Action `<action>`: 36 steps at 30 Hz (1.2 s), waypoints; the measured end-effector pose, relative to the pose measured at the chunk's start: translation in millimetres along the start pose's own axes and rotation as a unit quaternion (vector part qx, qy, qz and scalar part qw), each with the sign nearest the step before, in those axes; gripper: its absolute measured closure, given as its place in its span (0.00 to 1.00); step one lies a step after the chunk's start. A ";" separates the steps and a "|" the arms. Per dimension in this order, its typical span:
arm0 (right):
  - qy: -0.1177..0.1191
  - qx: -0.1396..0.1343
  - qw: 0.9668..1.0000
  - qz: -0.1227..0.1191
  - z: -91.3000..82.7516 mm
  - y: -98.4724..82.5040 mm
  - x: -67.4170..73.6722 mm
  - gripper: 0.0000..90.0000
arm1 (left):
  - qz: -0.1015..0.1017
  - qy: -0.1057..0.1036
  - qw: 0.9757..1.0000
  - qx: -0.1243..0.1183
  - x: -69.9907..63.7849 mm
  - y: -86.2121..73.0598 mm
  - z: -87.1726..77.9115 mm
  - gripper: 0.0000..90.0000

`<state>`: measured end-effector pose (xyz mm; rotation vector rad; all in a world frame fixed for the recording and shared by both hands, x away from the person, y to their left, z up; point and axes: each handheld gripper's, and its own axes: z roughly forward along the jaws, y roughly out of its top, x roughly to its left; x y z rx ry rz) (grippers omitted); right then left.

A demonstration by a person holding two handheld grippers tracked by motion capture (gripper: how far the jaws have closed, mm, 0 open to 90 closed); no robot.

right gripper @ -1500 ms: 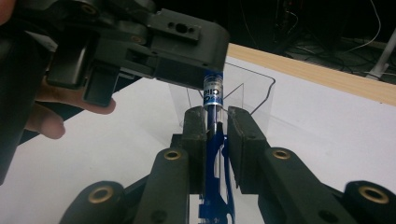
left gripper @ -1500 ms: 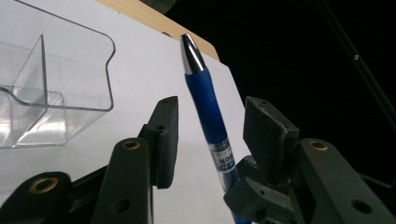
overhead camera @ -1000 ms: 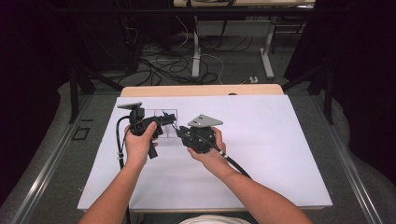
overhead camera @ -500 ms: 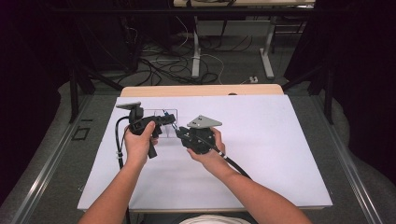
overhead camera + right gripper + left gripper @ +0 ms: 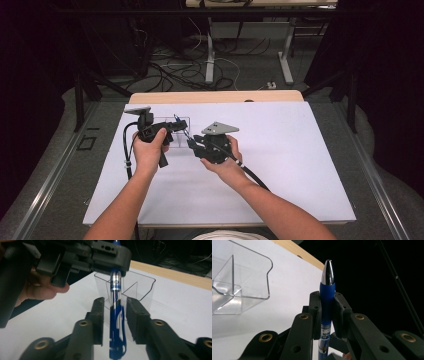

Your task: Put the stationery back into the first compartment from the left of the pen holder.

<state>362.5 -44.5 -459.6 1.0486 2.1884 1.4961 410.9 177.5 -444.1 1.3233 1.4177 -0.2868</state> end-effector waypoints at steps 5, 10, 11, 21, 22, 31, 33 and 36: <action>0.002 -0.001 1.000 -0.004 -0.6 -0.9 -4.2 0.59 | 0.026 0.017 1.000 -0.007 -1.8 5.9 -5.9 0.88; -0.001 0.003 1.000 -0.006 -4.6 -2.0 -11.0 0.47 | 0.058 0.037 0.997 -0.039 -3.8 11.1 -10.2 0.88; -0.004 0.003 1.000 -0.008 -5.5 -2.5 -13.1 0.45 | 0.069 0.042 0.996 -0.039 -4.0 12.9 -12.9 0.88; -0.021 0.010 1.000 0.004 -15.2 -6.4 -31.7 0.24 | 0.125 0.078 0.986 -0.083 -9.2 20.6 -23.5 0.88; -0.024 0.011 1.000 0.005 -16.4 -7.0 -33.2 0.22 | 0.130 0.084 0.984 -0.091 -9.9 21.1 -23.9 0.88; -0.048 0.017 0.999 -0.003 -29.4 -11.5 -47.3 0.15 | 0.203 0.126 0.962 -0.133 -18.2 29.7 -34.2 0.88; -0.055 0.017 0.998 0.001 -33.0 -12.7 -50.1 0.14 | 0.216 0.135 0.957 -0.140 -18.9 32.0 -35.9 0.88; -0.067 0.019 0.998 0.005 -38.9 -14.8 -57.1 0.12 | 0.233 0.151 0.950 -0.145 -18.6 35.0 -38.6 0.88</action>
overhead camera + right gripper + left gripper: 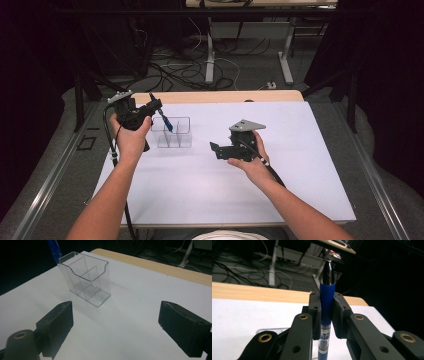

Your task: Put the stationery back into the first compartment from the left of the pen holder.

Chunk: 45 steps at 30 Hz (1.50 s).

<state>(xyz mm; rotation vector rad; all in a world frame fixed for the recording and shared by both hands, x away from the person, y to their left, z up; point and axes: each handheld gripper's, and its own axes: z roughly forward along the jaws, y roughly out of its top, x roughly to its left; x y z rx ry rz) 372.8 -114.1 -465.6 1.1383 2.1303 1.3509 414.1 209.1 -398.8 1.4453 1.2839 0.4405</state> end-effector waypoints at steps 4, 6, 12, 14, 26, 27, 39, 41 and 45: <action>-0.021 -0.003 1.000 0.007 -6.8 -2.7 -11.1 0.08 | 0.016 0.015 1.000 -0.006 2.6 2.1 0.0 0.88; -0.028 -0.001 1.000 0.011 -9.4 -3.8 -17.3 0.04 | 0.022 0.022 0.999 -0.010 4.6 2.9 0.7 0.88; -0.044 0.004 0.999 0.024 -13.9 -8.3 -32.3 0.00 | 0.045 0.049 0.998 -0.012 10.0 3.8 5.1 0.88; -0.051 0.008 0.998 0.022 -14.1 -9.0 -34.7 0.00 | 0.049 0.056 0.997 -0.013 11.5 3.7 7.0 0.88; -0.050 0.019 0.998 0.031 -11.3 -14.5 -40.9 0.00 | 0.081 0.095 0.992 -0.009 20.6 -1.1 23.1 0.88; -0.051 0.020 0.998 0.031 -11.5 -14.5 -41.4 0.00 | 0.083 0.098 0.992 -0.004 21.3 -2.2 24.7 0.88; -0.043 0.019 0.998 0.033 -11.0 -14.9 -42.2 0.00 | 0.111 0.121 0.986 0.025 25.1 -13.1 38.0 0.88; -0.041 0.020 0.998 0.034 -10.7 -15.0 -42.0 0.00 | 0.113 0.123 0.986 0.028 24.5 -13.7 38.6 0.88; -0.042 0.018 0.998 0.033 -10.9 -14.9 -42.9 0.00 | 0.115 0.124 0.985 0.031 24.7 -13.9 38.3 0.88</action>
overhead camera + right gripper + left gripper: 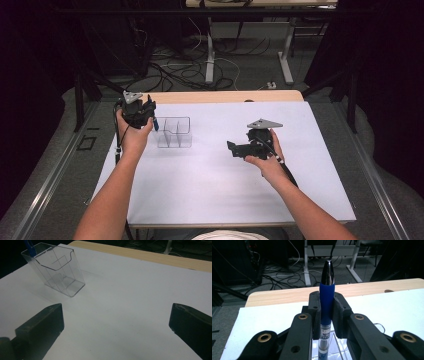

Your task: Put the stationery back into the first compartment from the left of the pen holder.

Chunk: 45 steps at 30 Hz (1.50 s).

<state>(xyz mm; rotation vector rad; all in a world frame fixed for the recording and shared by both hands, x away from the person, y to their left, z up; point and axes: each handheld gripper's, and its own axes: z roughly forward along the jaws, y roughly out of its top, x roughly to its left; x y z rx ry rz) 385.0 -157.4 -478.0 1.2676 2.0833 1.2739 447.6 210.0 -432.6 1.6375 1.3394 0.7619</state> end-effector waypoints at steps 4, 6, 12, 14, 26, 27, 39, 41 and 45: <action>0.000 -0.002 1.000 0.004 -0.1 0.2 -0.6 0.00 | 0.004 0.002 1.000 -0.005 1.6 -0.2 -1.6 0.83; 0.000 0.000 1.000 0.003 -0.4 0.3 -1.1 0.00 | 0.000 0.001 1.000 -0.013 2.4 0.4 -3.5 0.77; 0.000 -0.003 1.000 0.005 -1.8 2.0 -1.5 0.00 | -0.005 -0.015 1.000 -0.028 4.4 2.8 -13.4 0.65; -0.002 -0.003 1.000 0.001 -3.1 3.1 -2.2 0.00 | -0.001 -0.020 0.999 -0.036 3.9 2.9 -17.6 0.62; -0.010 -0.012 1.000 0.000 -10.7 10.5 -6.6 0.00 | -0.003 -0.097 0.994 -0.052 -7.7 0.7 -47.6 0.37; -0.011 -0.013 1.000 -0.001 -11.6 10.5 -7.1 0.00 | -0.002 -0.103 0.993 -0.053 -7.8 0.0 -49.6 0.36; -0.033 -0.009 0.999 0.003 -31.0 4.8 -25.1 0.00 | -0.022 -0.127 0.991 -0.037 2.2 -28.5 -75.6 0.20; -0.040 -0.009 0.999 0.005 -35.0 2.8 -29.2 0.00 | -0.019 -0.121 0.992 -0.037 6.5 -34.9 -79.0 0.18; -0.053 -0.009 0.998 0.016 -41.7 -3.0 -40.4 0.00 | -0.034 -0.109 0.993 -0.036 15.8 -49.5 -81.3 0.13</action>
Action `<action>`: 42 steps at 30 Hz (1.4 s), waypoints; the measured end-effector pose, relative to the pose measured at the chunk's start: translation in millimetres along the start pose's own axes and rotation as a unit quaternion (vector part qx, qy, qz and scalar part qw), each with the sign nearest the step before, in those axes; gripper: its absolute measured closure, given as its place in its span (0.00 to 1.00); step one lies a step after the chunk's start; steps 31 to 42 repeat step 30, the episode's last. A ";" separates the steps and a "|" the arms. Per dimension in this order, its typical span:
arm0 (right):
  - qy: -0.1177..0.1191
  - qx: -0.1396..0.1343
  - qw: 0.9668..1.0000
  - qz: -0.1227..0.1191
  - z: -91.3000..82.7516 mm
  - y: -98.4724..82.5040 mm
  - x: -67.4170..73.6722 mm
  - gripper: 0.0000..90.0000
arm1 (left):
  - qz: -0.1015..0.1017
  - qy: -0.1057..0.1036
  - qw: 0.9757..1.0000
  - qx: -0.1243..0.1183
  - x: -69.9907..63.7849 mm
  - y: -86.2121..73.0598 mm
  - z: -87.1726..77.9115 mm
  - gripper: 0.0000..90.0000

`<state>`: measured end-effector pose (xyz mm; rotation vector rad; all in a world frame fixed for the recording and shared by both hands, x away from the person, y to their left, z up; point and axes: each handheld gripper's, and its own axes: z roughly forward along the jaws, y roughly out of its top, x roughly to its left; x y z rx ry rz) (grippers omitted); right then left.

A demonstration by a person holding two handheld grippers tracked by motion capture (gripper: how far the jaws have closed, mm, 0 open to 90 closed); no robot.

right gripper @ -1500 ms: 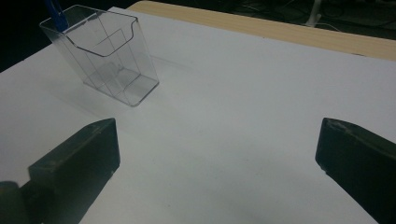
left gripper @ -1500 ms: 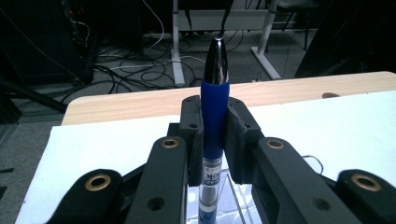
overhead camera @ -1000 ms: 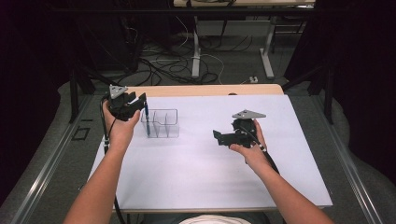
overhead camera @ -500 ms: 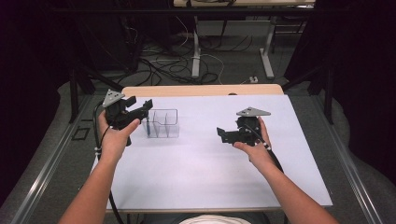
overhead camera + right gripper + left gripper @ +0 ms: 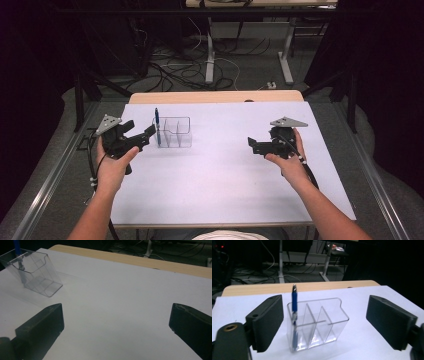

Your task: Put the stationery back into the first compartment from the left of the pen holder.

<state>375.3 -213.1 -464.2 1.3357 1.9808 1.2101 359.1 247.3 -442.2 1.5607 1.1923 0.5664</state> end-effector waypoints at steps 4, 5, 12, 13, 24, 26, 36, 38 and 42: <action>-0.008 -0.001 1.000 0.012 -1.4 -6.3 -9.1 0.00 | 0.001 0.012 1.000 0.006 9.5 -12.3 -2.5 0.05; -0.011 -0.002 1.000 0.013 -1.5 -7.8 -11.9 0.00 | 0.003 0.015 1.000 0.009 11.9 -15.1 -3.2 0.04; -0.020 -0.003 0.999 0.035 0.0 -18.4 -24.0 0.00 | 0.000 0.024 1.000 0.008 24.8 -27.5 -5.4 0.00; -0.022 -0.005 0.999 0.031 0.2 -19.5 -26.3 0.00 | 0.003 0.025 1.000 0.007 25.7 -28.2 -5.2 0.00; -0.040 -0.006 0.998 0.052 -0.2 -28.4 -41.5 0.00 | -0.002 0.041 0.999 0.009 35.2 -39.3 -5.0 0.00; -0.043 -0.006 0.998 0.054 -0.6 -29.3 -43.7 0.00 | -0.004 0.046 0.999 0.014 36.9 -41.1 -4.0 0.00; -0.048 -0.004 0.997 0.061 -1.7 -30.4 -46.8 0.00 | -0.002 0.050 0.999 0.021 38.5 -42.7 -2.8 0.00; -0.048 -0.004 0.997 0.061 -1.7 -30.4 -46.8 0.00 | -0.002 0.050 0.999 0.021 38.5 -42.7 -2.8 0.00; -0.048 -0.004 0.997 0.061 -1.7 -30.4 -46.8 0.00 | -0.002 0.050 0.999 0.021 38.5 -42.7 -2.8 0.00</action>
